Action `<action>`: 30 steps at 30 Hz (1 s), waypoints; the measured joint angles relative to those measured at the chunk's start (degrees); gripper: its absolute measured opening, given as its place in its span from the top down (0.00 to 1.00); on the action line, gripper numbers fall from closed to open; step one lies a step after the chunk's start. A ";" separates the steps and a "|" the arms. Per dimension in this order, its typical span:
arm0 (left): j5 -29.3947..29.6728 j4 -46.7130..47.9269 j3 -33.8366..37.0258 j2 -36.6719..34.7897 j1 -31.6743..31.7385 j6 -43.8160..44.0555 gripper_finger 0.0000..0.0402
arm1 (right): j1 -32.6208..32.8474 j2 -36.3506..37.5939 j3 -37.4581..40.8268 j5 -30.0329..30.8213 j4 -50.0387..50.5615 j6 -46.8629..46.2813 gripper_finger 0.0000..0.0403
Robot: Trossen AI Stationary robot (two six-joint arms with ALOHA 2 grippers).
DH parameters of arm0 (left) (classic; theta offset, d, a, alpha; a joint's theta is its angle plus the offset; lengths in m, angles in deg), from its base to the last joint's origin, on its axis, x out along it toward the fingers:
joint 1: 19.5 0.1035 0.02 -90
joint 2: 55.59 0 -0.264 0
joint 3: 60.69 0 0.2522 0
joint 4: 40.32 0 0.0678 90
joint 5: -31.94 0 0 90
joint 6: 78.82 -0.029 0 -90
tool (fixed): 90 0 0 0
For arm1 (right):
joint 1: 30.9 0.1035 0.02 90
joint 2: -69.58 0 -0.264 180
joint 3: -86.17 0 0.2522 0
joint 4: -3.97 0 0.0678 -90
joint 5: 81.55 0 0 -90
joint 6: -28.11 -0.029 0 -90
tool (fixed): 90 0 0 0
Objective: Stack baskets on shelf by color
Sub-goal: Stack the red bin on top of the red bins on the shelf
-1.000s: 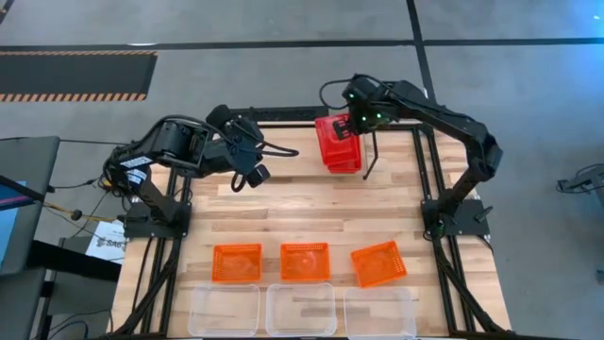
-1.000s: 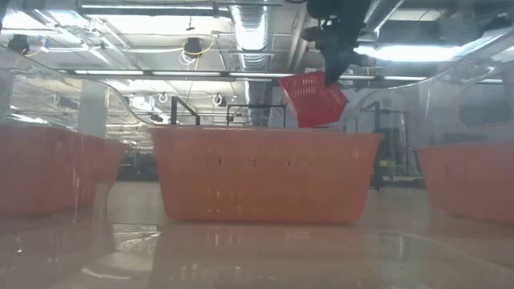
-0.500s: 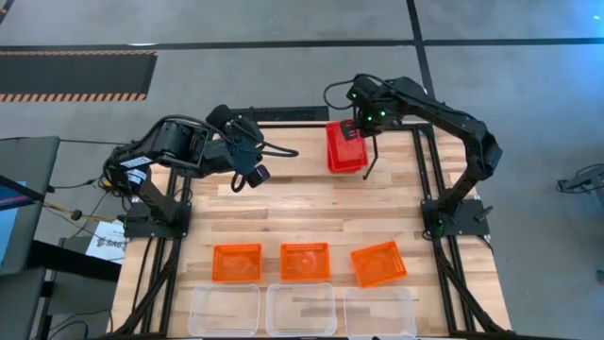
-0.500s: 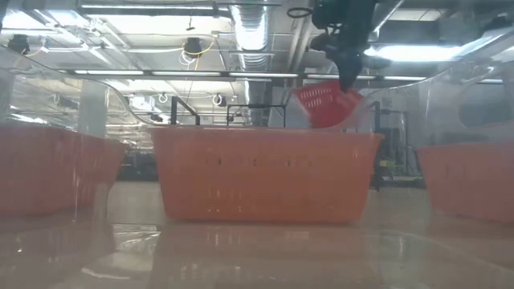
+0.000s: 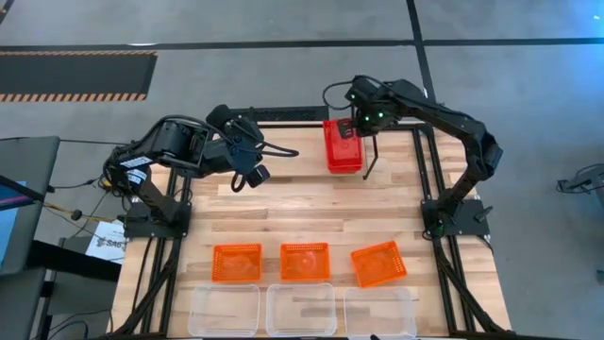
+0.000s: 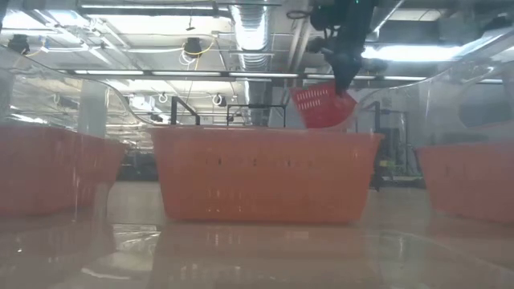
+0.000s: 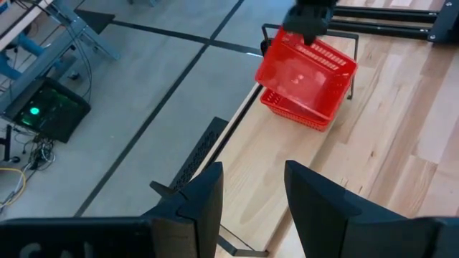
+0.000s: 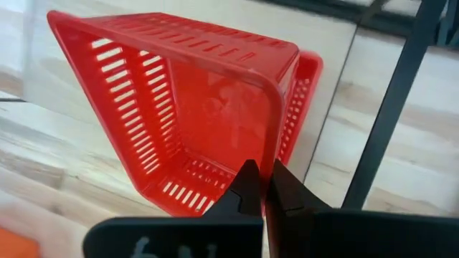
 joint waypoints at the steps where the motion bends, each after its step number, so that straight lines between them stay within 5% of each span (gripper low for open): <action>1: 0.00 0.00 0.00 0.00 0.00 0.02 0.65 | 0.08 -0.07 1.46 -0.08 -0.06 -0.27 1.00; 10: 0.00 0.00 0.00 0.00 0.00 0.00 0.65 | 0.54 -0.08 13.41 -4.19 -11.16 -0.91 1.00; 21: 0.00 0.00 0.00 0.00 0.02 0.13 0.65 | -3.35 -0.05 14.70 -5.40 -13.49 1.26 0.99; 30: 0.00 0.00 0.00 0.00 0.02 0.41 0.65 | -3.67 -0.10 14.75 -0.80 -13.40 4.05 0.80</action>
